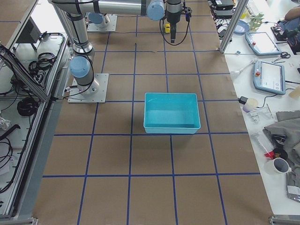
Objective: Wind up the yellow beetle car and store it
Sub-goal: 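Close the left gripper on the yellow car's rear, then drag the car backward toward the robot with the left gripper to wind it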
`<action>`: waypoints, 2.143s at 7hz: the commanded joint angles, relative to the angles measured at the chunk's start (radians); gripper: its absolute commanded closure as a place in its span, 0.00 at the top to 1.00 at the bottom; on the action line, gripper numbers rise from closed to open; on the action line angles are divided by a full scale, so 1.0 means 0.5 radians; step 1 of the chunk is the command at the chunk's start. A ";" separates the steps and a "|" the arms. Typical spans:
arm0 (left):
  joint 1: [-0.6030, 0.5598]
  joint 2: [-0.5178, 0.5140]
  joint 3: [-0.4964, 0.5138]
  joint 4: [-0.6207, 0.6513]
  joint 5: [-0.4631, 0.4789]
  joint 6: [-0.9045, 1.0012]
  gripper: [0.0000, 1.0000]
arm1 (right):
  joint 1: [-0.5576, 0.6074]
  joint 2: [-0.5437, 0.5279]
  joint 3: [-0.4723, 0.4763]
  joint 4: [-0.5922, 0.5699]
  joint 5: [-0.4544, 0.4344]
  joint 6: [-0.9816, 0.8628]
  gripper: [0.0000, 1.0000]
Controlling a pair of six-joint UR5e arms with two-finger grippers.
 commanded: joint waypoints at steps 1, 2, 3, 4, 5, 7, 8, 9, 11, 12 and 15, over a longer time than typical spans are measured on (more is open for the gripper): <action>-0.001 -0.029 -0.009 0.050 0.005 0.079 0.90 | 0.000 0.000 0.000 0.000 0.003 0.000 1.00; 0.011 -0.047 -0.009 0.053 0.002 0.069 0.90 | 0.000 0.000 0.000 0.000 0.000 0.000 1.00; 0.063 -0.053 -0.024 0.062 -0.001 0.024 0.90 | 0.000 0.000 0.000 0.000 0.000 0.000 1.00; 0.087 -0.053 -0.076 0.129 -0.001 0.002 0.90 | 0.000 0.000 0.000 0.000 0.003 0.000 1.00; 0.088 -0.056 -0.146 0.272 -0.001 -0.123 0.90 | 0.000 0.000 0.000 0.000 0.003 0.000 1.00; 0.075 -0.041 -0.199 0.320 -0.001 -0.222 0.90 | 0.000 0.000 0.000 0.000 0.000 0.000 1.00; 0.075 -0.035 -0.199 0.317 0.002 -0.207 0.86 | 0.000 0.000 0.000 0.000 0.003 0.000 1.00; 0.075 -0.029 -0.202 0.314 0.005 -0.204 0.78 | 0.000 0.000 -0.003 0.000 0.003 0.000 1.00; 0.075 -0.029 -0.205 0.310 0.002 -0.173 0.71 | 0.000 0.000 0.000 0.000 0.000 0.000 1.00; 0.078 -0.032 -0.202 0.313 0.002 -0.155 0.57 | 0.000 0.000 0.000 0.000 0.000 0.000 1.00; 0.100 -0.041 -0.214 0.329 0.005 -0.029 0.56 | 0.000 0.003 0.000 0.000 0.003 0.000 1.00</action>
